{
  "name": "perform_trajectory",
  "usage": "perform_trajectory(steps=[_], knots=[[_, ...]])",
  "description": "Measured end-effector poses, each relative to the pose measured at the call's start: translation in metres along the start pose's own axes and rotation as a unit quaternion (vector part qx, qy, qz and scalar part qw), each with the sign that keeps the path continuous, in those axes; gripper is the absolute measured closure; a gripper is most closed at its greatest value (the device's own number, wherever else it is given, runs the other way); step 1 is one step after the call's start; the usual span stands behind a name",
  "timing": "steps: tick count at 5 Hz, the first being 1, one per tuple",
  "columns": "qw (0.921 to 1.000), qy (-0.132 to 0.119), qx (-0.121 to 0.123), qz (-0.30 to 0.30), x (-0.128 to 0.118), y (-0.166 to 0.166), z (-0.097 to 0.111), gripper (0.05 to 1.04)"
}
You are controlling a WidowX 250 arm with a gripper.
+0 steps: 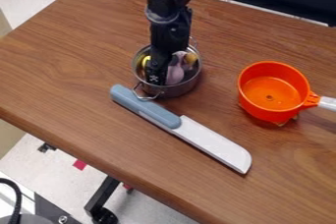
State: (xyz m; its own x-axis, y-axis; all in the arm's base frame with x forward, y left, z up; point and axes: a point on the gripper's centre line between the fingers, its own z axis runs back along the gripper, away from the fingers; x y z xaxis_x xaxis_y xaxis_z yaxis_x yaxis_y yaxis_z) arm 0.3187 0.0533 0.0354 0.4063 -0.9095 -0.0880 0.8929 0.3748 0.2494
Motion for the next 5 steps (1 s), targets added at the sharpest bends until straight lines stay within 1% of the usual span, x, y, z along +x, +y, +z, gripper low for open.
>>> perform_trajectory(steps=[1,2,3,4,5], knots=[[1.0,0.007,-0.001,0.005,-0.0011,0.0029,0.0027,0.376],[0.9999,0.005,-0.007,0.006,-0.0005,0.0047,0.0055,0.664],[1.0,0.005,-0.007,0.0,-0.0016,0.0049,0.0053,0.799],[1.0,0.004,-0.009,-0.001,-0.0013,0.0041,0.0051,0.802],[0.9999,-0.002,-0.013,0.0,-0.0018,0.0026,0.0104,0.802]])
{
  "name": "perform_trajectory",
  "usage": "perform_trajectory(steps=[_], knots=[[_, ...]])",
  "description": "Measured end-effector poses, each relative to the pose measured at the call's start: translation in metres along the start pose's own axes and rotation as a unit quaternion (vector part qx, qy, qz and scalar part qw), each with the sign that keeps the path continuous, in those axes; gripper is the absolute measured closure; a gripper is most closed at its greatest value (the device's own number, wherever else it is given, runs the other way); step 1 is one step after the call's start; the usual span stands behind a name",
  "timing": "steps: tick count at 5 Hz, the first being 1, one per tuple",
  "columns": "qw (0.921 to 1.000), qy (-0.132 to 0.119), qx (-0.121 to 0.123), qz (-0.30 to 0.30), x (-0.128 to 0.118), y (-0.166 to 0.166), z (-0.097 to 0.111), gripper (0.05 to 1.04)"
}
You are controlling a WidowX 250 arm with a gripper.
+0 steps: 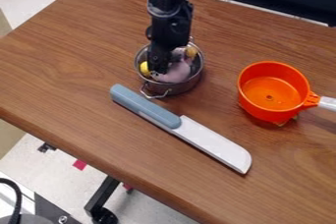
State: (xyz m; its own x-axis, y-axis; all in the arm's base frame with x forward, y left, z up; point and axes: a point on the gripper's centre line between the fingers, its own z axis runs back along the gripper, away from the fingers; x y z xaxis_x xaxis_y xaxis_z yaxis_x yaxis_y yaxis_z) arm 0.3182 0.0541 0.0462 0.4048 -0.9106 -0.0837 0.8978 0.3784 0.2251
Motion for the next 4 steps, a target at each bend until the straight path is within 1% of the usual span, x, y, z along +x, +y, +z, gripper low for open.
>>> perform_trajectory(steps=[1,2,3,4], knots=[[0.9997,-0.015,0.017,0.009,-0.003,0.001,0.019,0.802],[0.9998,-0.019,0.004,0.01,-0.006,-0.004,0.03,0.802],[0.9994,-0.028,-0.002,0.019,-0.007,-0.001,0.044,0.802],[0.9992,-0.029,-0.02,0.016,0.015,0.0,0.064,0.802]])
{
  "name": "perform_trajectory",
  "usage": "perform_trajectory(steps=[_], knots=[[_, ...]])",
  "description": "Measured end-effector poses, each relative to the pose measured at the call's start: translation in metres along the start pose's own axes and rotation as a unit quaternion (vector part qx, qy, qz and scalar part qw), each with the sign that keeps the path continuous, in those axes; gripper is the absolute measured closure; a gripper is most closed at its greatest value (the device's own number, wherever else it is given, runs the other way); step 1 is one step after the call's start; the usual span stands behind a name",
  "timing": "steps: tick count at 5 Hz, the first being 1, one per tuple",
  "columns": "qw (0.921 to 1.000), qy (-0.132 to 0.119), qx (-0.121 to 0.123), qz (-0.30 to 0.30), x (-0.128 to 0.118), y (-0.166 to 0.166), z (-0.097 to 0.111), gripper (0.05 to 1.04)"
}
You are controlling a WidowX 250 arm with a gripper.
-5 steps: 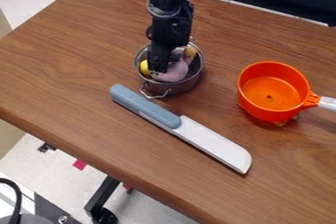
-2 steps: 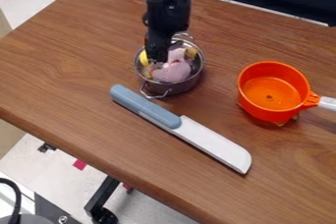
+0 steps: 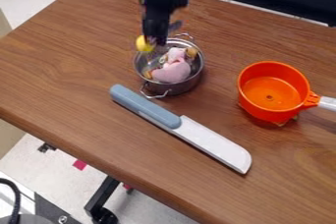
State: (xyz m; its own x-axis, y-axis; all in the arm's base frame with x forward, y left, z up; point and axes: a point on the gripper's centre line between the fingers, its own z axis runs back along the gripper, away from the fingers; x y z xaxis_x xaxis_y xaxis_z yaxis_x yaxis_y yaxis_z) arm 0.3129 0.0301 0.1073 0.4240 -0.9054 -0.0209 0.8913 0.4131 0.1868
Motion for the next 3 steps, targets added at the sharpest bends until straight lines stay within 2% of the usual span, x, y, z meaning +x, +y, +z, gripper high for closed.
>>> perform_trajectory(steps=[1,2,3], knots=[[1.0,-0.003,-0.003,-0.007,0.034,-0.006,0.018,0.802],[0.9997,-0.002,-0.015,-0.017,0.071,-0.019,0.016,0.802],[0.9997,-0.003,-0.014,-0.02,0.101,-0.033,0.006,0.802]])
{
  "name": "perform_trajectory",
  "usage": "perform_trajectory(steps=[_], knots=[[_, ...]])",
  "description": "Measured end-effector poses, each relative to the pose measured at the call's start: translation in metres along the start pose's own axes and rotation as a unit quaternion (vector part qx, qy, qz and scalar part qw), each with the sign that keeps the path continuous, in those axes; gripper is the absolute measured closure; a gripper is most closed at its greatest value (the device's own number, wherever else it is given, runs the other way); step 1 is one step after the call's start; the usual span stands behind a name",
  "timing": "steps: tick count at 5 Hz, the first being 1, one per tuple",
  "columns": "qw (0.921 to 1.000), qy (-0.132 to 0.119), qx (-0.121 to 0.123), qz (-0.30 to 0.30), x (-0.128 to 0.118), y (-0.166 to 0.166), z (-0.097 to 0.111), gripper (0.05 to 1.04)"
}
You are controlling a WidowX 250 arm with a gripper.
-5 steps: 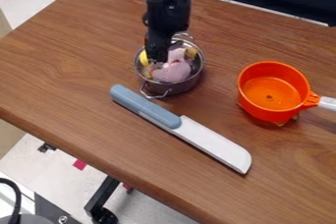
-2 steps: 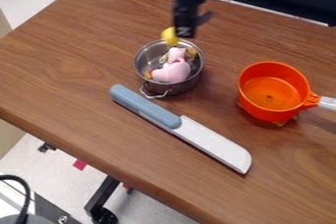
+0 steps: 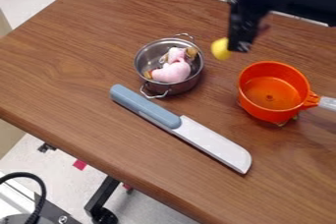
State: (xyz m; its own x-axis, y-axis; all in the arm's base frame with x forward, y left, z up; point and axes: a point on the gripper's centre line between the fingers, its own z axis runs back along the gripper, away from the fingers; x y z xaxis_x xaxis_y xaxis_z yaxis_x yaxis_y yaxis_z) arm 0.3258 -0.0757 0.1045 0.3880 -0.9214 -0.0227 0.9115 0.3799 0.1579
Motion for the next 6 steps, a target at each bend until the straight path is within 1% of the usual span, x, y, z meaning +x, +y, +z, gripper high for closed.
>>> perform_trajectory(steps=[1,2,3,4,5,6], knots=[[0.9997,-0.018,-0.013,-0.006,0.025,-0.002,-0.013,0.802],[0.9995,-0.028,-0.013,-0.002,0.035,-0.006,-0.019,0.802],[0.9998,-0.015,-0.013,-0.005,0.043,-0.009,-0.032,0.802],[0.9999,-0.016,-0.003,-0.003,0.044,-0.007,-0.035,0.802],[0.9999,-0.01,-0.004,0.001,0.044,-0.006,-0.04,0.758],[0.9999,-0.002,-0.011,0.007,0.041,-0.009,-0.041,0.48]])
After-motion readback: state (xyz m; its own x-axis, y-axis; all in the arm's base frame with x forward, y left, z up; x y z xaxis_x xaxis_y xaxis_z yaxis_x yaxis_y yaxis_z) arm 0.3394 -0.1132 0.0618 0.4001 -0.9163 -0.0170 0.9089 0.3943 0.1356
